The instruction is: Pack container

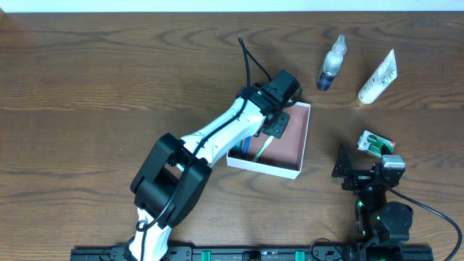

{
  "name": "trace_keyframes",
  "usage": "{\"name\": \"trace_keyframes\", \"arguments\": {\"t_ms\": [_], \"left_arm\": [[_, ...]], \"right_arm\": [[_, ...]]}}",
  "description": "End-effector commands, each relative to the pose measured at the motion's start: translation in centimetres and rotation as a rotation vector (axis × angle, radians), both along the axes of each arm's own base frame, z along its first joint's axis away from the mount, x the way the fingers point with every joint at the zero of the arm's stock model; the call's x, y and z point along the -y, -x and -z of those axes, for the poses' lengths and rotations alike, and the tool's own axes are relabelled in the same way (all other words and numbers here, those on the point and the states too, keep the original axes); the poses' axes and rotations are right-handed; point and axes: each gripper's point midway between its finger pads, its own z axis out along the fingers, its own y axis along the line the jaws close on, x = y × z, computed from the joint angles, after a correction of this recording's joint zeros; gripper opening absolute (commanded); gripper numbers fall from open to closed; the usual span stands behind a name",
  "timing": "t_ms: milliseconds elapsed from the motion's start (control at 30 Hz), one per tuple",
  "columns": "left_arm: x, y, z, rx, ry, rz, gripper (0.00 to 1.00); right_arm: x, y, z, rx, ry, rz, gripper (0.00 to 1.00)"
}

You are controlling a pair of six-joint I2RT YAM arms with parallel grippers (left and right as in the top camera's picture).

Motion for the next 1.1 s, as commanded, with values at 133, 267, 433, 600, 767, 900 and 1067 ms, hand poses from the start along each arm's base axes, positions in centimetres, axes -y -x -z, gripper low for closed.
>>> {"name": "trace_keyframes", "arguments": {"t_ms": [133, 267, 433, 600, 767, 900, 1067], "left_arm": [[2.0, 2.2, -0.8, -0.051, 0.072, 0.05, 0.06], [2.4, 2.9, 0.1, -0.068, 0.057, 0.067, 0.06], [2.3, 3.0, 0.3, -0.073, 0.052, 0.066, 0.06], [2.1, 3.3, 0.7, -0.082, 0.044, 0.066, 0.06], [1.6, 3.7, 1.5, -0.096, 0.033, 0.06, 0.06], [1.5, 3.9, 1.9, -0.101, 0.03, 0.058, 0.06], [1.5, 3.9, 2.0, -0.104, 0.036, 0.041, 0.06]], "right_arm": [[0.1, 0.0, 0.0, 0.0, 0.008, 0.001, 0.99], [0.1, 0.0, 0.0, 0.0, 0.008, 0.001, 0.99], [0.1, 0.0, 0.0, 0.0, 0.008, 0.001, 0.99], [0.1, 0.0, 0.0, 0.0, 0.008, 0.002, 0.99], [0.1, 0.0, 0.0, 0.0, 0.008, 0.001, 0.99], [0.1, 0.0, 0.0, 0.0, 0.008, 0.002, 0.99], [0.1, 0.0, 0.0, 0.0, 0.008, 0.001, 0.99]]}}
